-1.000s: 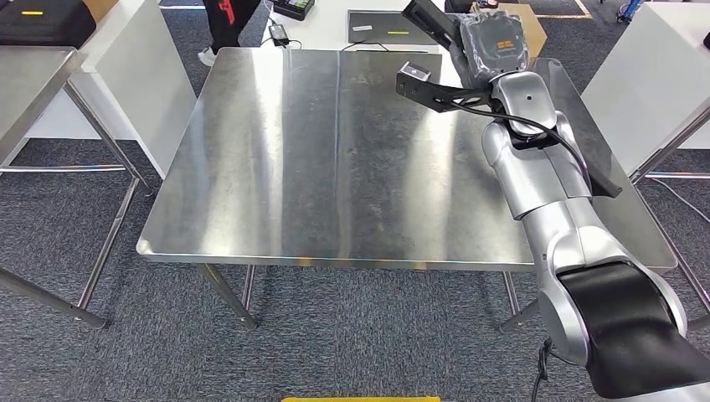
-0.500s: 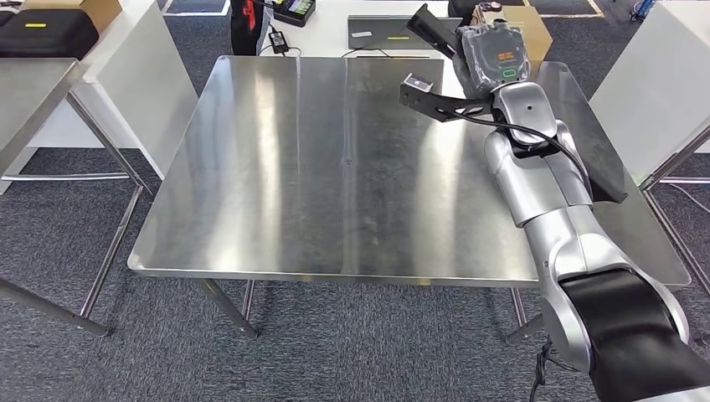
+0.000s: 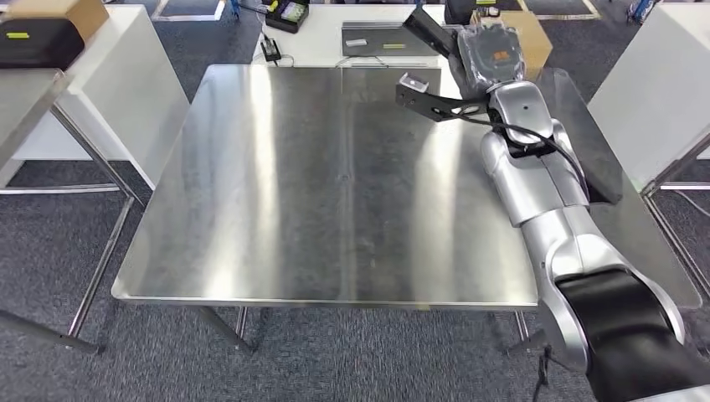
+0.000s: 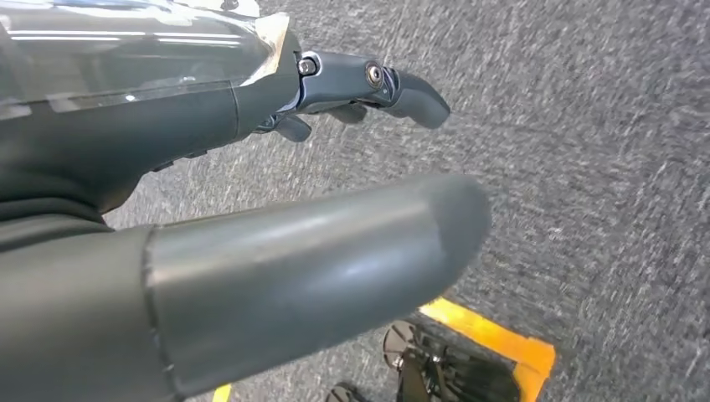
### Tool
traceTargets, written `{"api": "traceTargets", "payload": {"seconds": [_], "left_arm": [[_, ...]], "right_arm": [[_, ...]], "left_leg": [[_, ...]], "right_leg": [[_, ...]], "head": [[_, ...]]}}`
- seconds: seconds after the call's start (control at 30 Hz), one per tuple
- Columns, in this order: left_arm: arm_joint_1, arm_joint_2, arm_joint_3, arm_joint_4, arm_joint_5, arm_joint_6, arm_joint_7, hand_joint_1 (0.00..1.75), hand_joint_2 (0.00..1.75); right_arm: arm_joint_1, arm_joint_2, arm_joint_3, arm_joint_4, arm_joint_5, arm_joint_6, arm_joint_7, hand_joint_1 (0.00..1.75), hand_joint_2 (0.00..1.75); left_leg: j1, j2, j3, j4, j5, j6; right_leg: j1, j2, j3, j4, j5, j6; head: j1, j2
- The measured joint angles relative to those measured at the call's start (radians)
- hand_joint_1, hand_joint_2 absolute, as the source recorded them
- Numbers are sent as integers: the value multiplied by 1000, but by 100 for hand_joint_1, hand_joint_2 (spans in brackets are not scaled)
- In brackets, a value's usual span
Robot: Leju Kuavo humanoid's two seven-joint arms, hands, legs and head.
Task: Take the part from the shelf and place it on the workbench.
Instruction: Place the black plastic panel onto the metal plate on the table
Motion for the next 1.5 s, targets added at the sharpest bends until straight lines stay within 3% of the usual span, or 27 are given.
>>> {"api": "traceTargets", "payload": {"seconds": [0.07, 0.13, 0.23, 0.27, 0.3, 0.33, 0.4, 0.43, 0.5, 0.6, 0.87, 1.17, 1.27, 1.47, 1.5], "left_arm": [[-1, 0, 0, 0, -1, 0, 0, 0, 0], [-1, 0, 1, 0, -1, 0, 0, 0, 0], [-1, 0, 2, 0, -1, 0, 0, 0, 0], [-1, 0, 3, 0, 0, 0, 1, 0, 0], [-1, 0, 4, 0, 1, 0, 1, 0, 0], [-1, 0, 6, 0, 1, 0, 2, 0, 0], [-1, -1, 8, 0, 3, -1, 2, 0, 0], [-2, -1, 10, 0, 2, -3, 3, 0, 0], [-2, -1, 13, 0, 1, -7, 3, 0, 0], [-3, -2, 15, 0, -4, -12, 2, 0, 0], [-5, -3, 20, 0, -6, -18, 0, 0, 0], [-6, -3, 25, 0, -20, -18, -9, 0, 0], [-9, -5, 25, 0, -32, -18, -11, 0, 0], [-11, -12, 25, 0, -46, -8, -14, 0, 0], [-11, -14, 26, 0, -42, -5, -14, 0, 44]], "right_arm": [[1, 0, 0, -1, 1, 1, -2, 175, 175], [1, 0, 0, -4, 0, 1, -3, 175, 175], [6, -1, 0, -3, 0, 1, -3, 175, 175], [11, -2, 0, -3, 1, 1, -3, 175, 175], [16, -2, 0, -2, 1, 1, -3, 175, 175], [19, -2, 0, -2, 1, 1, -4, 175, 175], [19, 0, 0, -2, 3, 1, -4, 175, 175], [17, 3, 0, -1, 6, 1, -3, 175, 175], [16, 17, 1, 5, 15, 2, 0, 175, 175], [25, 52, 3, 31, 33, 1, 14, 175, 175], [51, 101, 9, 80, 46, -2, 28, 175, 175], [69, 134, 13, 126, 72, 23, 25, 175, 175], [102, 145, 17, 141, 130, 82, 7, 175, 175], [252, 234, 86, 228, 192, 108, 83, 175, 175], [277, 248, 94, 237, 191, 107, 84, 131, 131]], "left_leg": [[0, -1, 5, -11, -9, 10], [2, -4, 17, -25, -12, 18], [2, -7, 29, -31, -22, 31], [1, -9, 33, -31, -25, 33], [0, -11, 37, -30, -29, 34], [0, -13, 42, -29, -34, 33], [-1, -17, 51, -25, -44, 28], [-3, -18, 53, -20, -50, 24], [-9, -20, 52, -11, -60, 25], [-10, -17, 54, -11, -63, 35], [-8, -15, 59, -20, -63, 18], [-11, -15, 59, -20, -64, 15], [-12, -17, 60, -20, -64, 15], [-12, -17, 66, -20, -68, 12], [-12, -17, 66, -20, -68, 12]], "right_leg": [[-2, -1, 0, -5, -6, 9], [-1, -2, -22, 36, -28, 12], [2, -2, -143, 236, -88, 1], [3, -1, -182, 287, -93, 3], [3, -1, -205, 303, -83, 10], [3, -2, -210, 278, -54, 20], [3, -2, -171, 144, 29, 36], [4, -1, -147, 77, 63, 35], [4, -1, -120, 11, 95, 23], [7, 3, -117, 6, 99, 14], [10, 7, -117, 7, 95, 6], [8, 6, -116, 6, 94, 5], [7, 3, -114, 5, 94, 5], [8, 4, -107, 3, 91, 2], [8, 4, -107, 3, 91, 1]], "head": [[0, 0], [1, 0], [1, 0], [1, 0], [1, 0], [1, 0], [1, 0], [1, 0], [0, 0], [-1, 0], [-2, 0], [-1, 0], [-1, 0], [-1, 0], [-1, 0]]}}
